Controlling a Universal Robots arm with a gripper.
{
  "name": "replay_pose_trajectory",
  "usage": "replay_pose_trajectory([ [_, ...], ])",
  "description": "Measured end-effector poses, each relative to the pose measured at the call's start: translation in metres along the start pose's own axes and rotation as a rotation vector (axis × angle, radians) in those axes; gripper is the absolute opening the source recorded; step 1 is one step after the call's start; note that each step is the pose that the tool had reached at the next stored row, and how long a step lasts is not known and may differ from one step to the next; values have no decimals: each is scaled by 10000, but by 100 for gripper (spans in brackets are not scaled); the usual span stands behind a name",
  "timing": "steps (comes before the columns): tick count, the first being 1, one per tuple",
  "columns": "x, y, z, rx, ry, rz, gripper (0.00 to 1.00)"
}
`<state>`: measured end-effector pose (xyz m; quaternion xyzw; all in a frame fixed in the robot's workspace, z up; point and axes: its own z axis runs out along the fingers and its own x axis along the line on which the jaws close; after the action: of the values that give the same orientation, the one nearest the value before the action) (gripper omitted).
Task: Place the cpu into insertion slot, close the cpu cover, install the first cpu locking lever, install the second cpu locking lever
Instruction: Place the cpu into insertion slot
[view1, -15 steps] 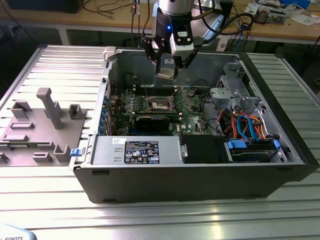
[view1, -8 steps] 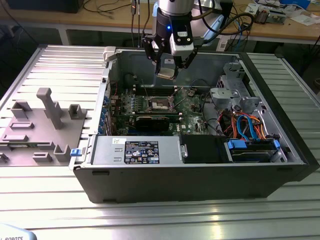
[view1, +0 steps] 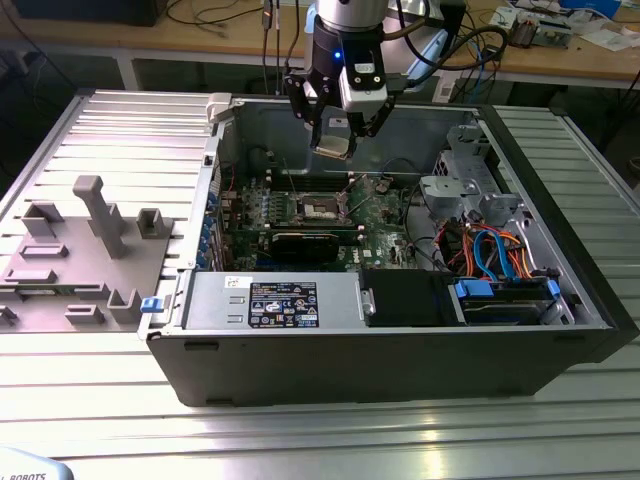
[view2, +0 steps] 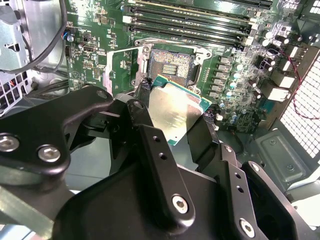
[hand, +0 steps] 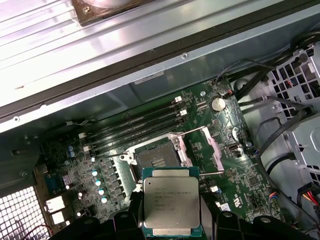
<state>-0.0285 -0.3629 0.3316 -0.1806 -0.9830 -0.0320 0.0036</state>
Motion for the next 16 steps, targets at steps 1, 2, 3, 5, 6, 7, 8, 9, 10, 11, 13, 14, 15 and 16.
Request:
replay_pose_trajectory([
  [1, 0, 0, 0, -1, 0, 7, 54],
  [2, 0, 0, 0, -1, -1, 13, 54],
  [3, 0, 0, 0, -1, -1, 16, 54],
  [5, 0, 0, 0, -1, -2, 27, 54],
  [6, 0, 0, 0, -1, -2, 33, 54],
  [7, 0, 0, 0, -2, -3, 39, 54],
  [8, 0, 0, 0, -2, -3, 45, 54],
  [9, 0, 0, 0, -2, -3, 50, 54],
  [10, 0, 0, 0, -2, -4, 54, 54],
  [11, 0, 0, 0, -2, -4, 57, 54],
  [13, 0, 0, 0, -2, -5, 71, 54],
  [14, 0, 0, 0, -2, -5, 75, 54],
  [15, 0, 0, 0, -2, -5, 80, 54],
  [16, 0, 0, 0, -2, -6, 87, 54],
])
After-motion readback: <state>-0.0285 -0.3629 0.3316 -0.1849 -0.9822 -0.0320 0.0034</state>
